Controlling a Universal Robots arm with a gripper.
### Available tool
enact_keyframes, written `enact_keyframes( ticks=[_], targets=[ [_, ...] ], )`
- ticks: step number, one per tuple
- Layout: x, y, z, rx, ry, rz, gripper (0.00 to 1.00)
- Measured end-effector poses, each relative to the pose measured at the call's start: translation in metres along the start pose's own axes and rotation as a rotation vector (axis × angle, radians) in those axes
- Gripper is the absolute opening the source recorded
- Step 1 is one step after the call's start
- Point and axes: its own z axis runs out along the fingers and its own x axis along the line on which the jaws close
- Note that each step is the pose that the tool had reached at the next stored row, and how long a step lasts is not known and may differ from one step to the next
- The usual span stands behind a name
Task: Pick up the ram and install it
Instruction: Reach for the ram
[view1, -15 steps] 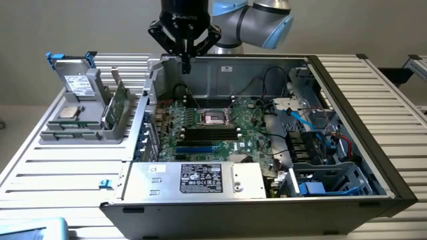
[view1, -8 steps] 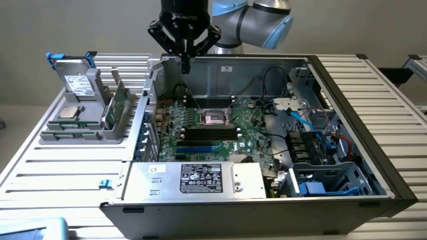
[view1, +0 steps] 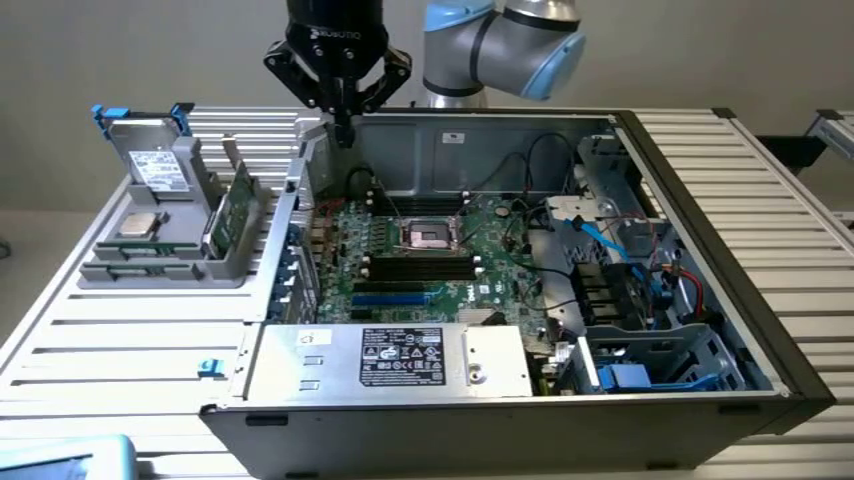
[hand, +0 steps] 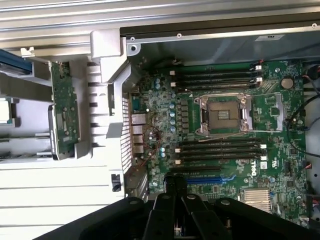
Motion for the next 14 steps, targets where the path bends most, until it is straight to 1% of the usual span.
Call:
enact_keyframes(
  ticks=[5,8,14],
  targets=[
    [0.023,-0.0016,0.001,0.0,0.0,0.0,0.11],
    [0.034,-0.0025,0.0016,0.0,-0.0001,0.0,0.11],
    [0.061,-0.0044,0.003,-0.0001,-0.0024,0.0,0.11]
  ],
)
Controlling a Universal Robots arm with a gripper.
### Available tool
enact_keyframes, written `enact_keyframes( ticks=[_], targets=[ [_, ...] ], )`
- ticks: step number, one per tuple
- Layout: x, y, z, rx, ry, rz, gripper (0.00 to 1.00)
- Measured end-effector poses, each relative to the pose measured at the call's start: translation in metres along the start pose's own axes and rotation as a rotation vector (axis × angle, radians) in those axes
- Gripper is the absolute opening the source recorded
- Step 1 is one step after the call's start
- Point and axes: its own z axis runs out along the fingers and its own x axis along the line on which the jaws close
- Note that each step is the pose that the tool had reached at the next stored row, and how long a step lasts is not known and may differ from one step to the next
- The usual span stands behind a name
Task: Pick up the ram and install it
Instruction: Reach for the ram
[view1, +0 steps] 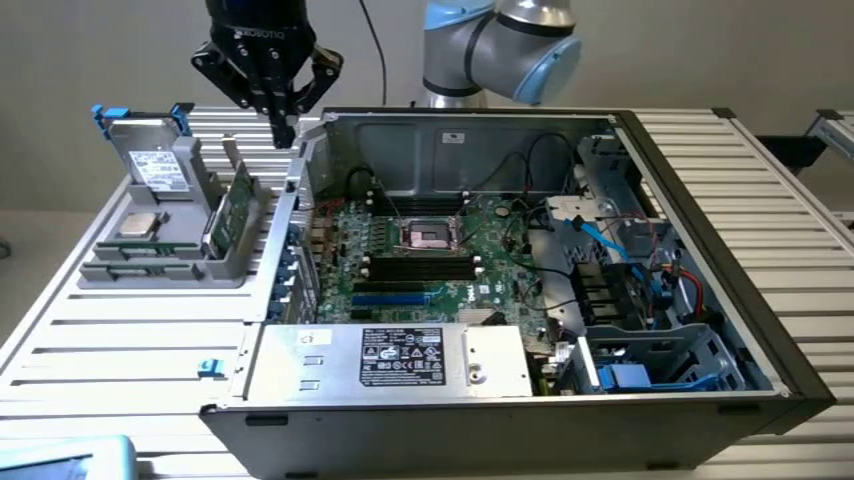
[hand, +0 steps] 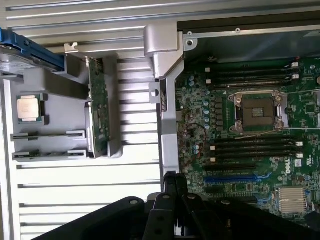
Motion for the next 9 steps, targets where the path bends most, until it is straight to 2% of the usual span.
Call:
enact_keyframes(
  ticks=[2,6,9],
  targets=[
    [0.007,-0.0005,0.0003,0.0011,-0.0044,0.0,0.11],
    [0.018,-0.0012,0.001,0.0078,-0.0238,-0.001,0.11],
    [0.03,-0.002,0.0033,0.01,-0.0283,-0.001,0.11]
  ],
)
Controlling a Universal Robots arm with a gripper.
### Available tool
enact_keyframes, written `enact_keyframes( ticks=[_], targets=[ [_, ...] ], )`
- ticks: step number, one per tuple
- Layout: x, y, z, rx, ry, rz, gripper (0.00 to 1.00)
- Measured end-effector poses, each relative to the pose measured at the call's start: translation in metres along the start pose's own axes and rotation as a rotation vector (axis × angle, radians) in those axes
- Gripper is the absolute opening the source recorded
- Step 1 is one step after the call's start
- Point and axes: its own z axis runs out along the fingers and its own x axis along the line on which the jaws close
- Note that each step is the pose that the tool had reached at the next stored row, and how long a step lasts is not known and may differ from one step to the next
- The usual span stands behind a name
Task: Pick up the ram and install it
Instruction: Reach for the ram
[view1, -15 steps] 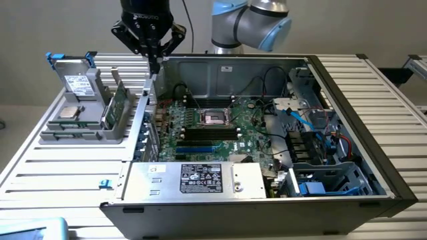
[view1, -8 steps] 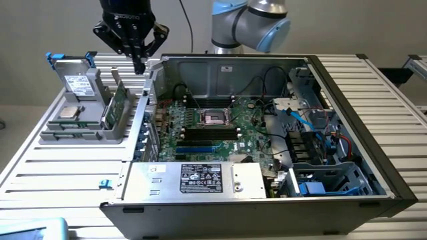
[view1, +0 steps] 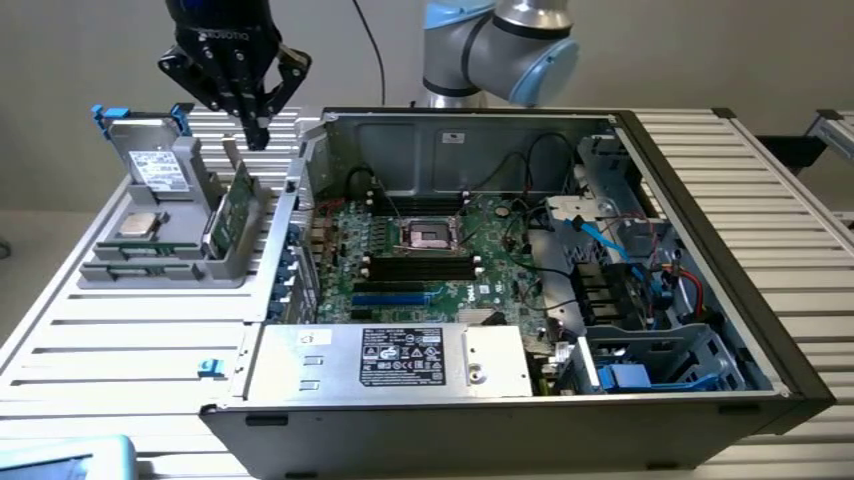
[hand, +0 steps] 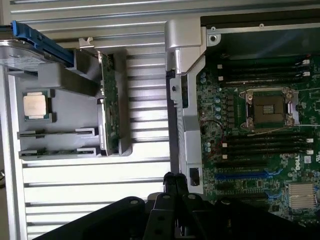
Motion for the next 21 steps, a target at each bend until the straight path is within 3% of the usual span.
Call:
enact_keyframes(
  ticks=[9,21],
  targets=[
    [0.039,-0.0013,0.0101,0.0079,-0.006,0.0,0.11],
    [0.088,-0.0026,0.0123,0.0162,-0.0088,0.0,0.11]
  ],
)
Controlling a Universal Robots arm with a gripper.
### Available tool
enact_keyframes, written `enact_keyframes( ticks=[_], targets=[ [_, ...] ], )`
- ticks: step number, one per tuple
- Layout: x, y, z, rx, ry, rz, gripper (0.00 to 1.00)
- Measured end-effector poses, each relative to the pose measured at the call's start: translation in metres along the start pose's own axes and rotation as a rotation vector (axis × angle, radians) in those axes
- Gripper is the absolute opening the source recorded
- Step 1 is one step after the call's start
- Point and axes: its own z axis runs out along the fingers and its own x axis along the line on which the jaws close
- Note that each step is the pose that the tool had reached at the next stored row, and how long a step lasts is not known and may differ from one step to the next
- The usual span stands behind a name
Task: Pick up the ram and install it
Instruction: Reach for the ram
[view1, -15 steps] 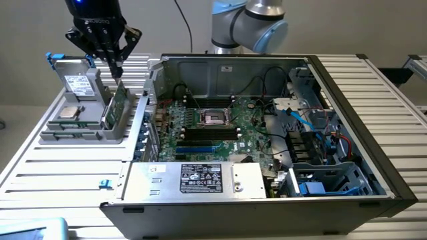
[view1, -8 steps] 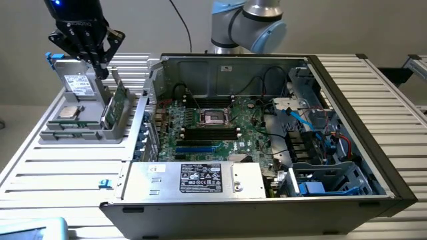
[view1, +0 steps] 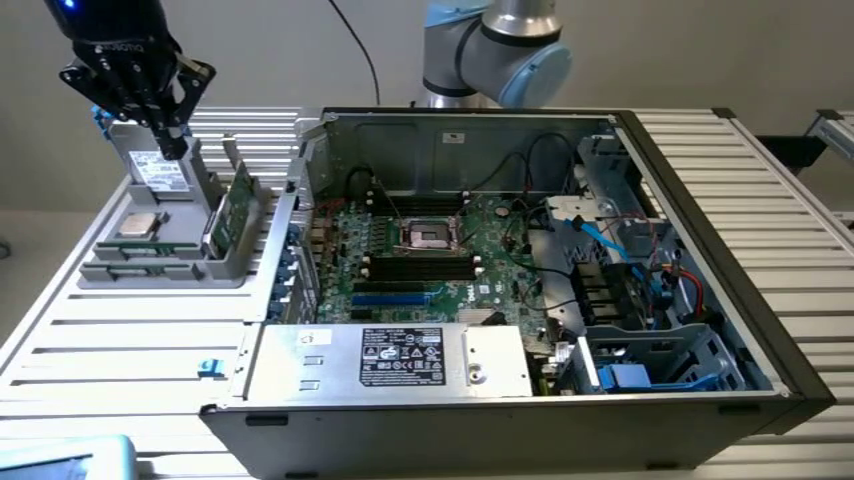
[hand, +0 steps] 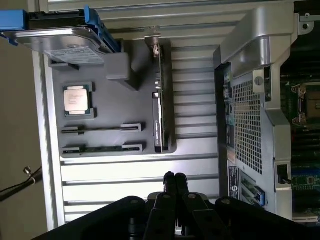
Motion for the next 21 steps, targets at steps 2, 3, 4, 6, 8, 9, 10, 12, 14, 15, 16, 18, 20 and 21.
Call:
enact_keyframes(
  ticks=[2,3,4,6,8,9,10,12,14,15,16,18,20,21],
  targets=[
    [0.008,0.0003,0.0001,0.0007,-0.0006,0.0,0.11],
    [0.012,0.0005,0.0002,0.001,-0.001,0.0,0.11],
    [0.016,0.001,0.0002,0.0013,-0.0015,0.0,0.11],
    [0.023,0.0027,0.0005,0.0018,-0.0031,0.0,0.11],
    [0.029,0.0046,0.0008,0.0023,-0.0045,0.0,0.11],
    [0.033,0.0055,0.0009,0.0025,-0.0053,0.0,0.11],
    [0.036,0.0064,0.0011,0.0027,-0.006,0.0,0.11],
    [0.043,0.0081,0.0014,0.0031,-0.0077,0.0,0.11],
    [0.05,0.0099,0.0017,0.0037,-0.0093,0.0,0.11],
    [0.053,0.0107,0.0018,0.004,-0.0103,0.0,0.11],
    [0.056,0.0115,0.002,0.0043,-0.0113,0.0,0.11],
    [0.063,0.0133,0.0024,0.0051,-0.013,0.0,0.11],
    [0.069,0.0152,0.0029,0.0058,-0.0145,0.0,0.11],
    [0.073,0.0161,0.003,0.0062,-0.0152,0.0,0.11]
  ],
)
